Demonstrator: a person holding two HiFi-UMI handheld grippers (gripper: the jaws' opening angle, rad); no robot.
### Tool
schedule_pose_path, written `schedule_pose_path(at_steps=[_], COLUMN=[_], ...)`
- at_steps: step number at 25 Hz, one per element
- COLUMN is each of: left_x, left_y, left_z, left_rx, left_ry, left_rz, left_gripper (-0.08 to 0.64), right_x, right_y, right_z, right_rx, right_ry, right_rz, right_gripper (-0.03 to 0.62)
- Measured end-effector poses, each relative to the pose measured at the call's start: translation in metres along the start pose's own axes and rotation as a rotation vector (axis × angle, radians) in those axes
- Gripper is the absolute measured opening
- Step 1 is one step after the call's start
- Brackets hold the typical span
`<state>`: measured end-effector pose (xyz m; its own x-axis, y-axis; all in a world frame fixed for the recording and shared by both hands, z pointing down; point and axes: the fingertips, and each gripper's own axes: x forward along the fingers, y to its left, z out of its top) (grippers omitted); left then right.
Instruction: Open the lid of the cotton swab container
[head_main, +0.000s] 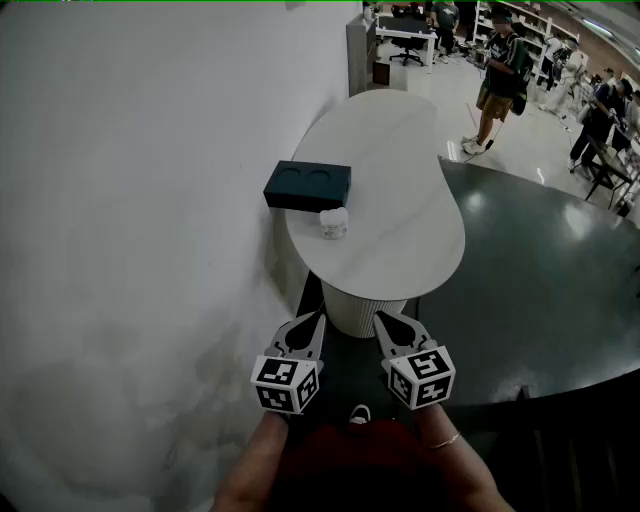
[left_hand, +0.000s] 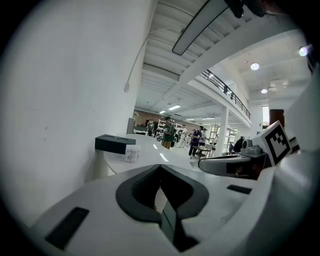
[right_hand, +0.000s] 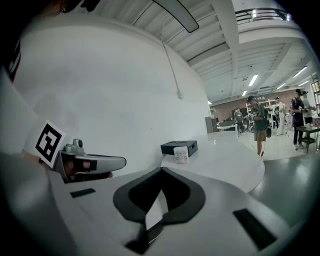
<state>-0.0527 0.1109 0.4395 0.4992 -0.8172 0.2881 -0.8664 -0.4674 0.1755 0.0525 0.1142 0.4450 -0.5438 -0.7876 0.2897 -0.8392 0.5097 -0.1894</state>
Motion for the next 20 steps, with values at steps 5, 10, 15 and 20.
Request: schedule_pose_path(at_steps=[5, 10, 15, 20], left_x=[0.012, 0.019, 0.027, 0.043], left_y=[0.0, 0.01, 0.022, 0.037], left_z=[0.0, 0.001, 0.012, 0.016], left_rx=[0.043, 0.051, 0.05, 0.064], left_ry=[0.027, 0.043, 0.041, 0.073], left_rz=[0.013, 0.059, 0.072, 0.07], left_gripper=[0.025, 0.025, 0.026, 0.028], right_x=[0.009, 0.005, 0.004, 0.015], right_y=[-0.004, -0.014, -0.025, -0.03], right_z=[-0.002, -0.001, 0.002, 0.01], right_rx=[0.007, 0.035, 0.037, 0.038], right_ry=[0.002, -0.01, -0.013, -0.018], right_rz=[0.008, 0.004, 0.011, 0.02], right_gripper=[0.015, 0.015, 0.016, 0.017])
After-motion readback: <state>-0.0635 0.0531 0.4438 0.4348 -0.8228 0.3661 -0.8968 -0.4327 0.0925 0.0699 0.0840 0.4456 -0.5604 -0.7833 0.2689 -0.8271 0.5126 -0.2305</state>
